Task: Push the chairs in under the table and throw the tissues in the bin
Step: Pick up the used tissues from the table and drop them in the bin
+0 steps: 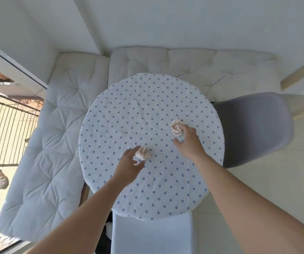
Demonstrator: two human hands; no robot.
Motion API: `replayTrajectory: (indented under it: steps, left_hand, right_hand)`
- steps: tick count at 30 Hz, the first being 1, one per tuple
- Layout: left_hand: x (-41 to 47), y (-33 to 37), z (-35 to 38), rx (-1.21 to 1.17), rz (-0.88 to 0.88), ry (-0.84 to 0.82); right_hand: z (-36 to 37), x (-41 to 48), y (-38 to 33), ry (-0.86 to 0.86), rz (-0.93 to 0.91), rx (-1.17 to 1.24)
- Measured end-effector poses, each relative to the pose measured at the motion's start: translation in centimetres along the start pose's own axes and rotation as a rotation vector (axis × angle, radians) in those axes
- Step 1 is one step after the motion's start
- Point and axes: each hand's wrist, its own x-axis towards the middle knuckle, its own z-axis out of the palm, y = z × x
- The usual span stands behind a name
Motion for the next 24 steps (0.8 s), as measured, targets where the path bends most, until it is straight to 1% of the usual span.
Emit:
replayTrajectory:
  steps: [3,7,10,14,18,24]
  left_hand:
    - [1.5,0.2,0.9,0.013,0.032,-0.014]
    - [2.7,-0.1,1.9,0.060,0.057,-0.041]
    - [2.9,-0.7,2.5,0.145,0.056,-0.042]
    - [2.7,-1.7,3.0,0.192,0.083,-0.012]
    - [1.8,-2.0,2.7,0.141,0.074,0.027]
    - [-2.0,-2.7,0.6,0.077,0.029,0.046]
  right_hand:
    - [0.7,2.0,0.8,-0.021,-0.024,-0.030]
    - [1.5,3.4,1.8,-0.044,0.003,-0.120]
    - [1.9,3.2,2.3,-0.022,-0.008,-0.207]
    - [2.5,2.6,3.4,0.039,-0.051,-0.223]
    - [3.0,1.2,3.6,0.087,-0.031,-0.195]
    - [3.7,-3.0,2.3,0.085,-0.035,-0.208]
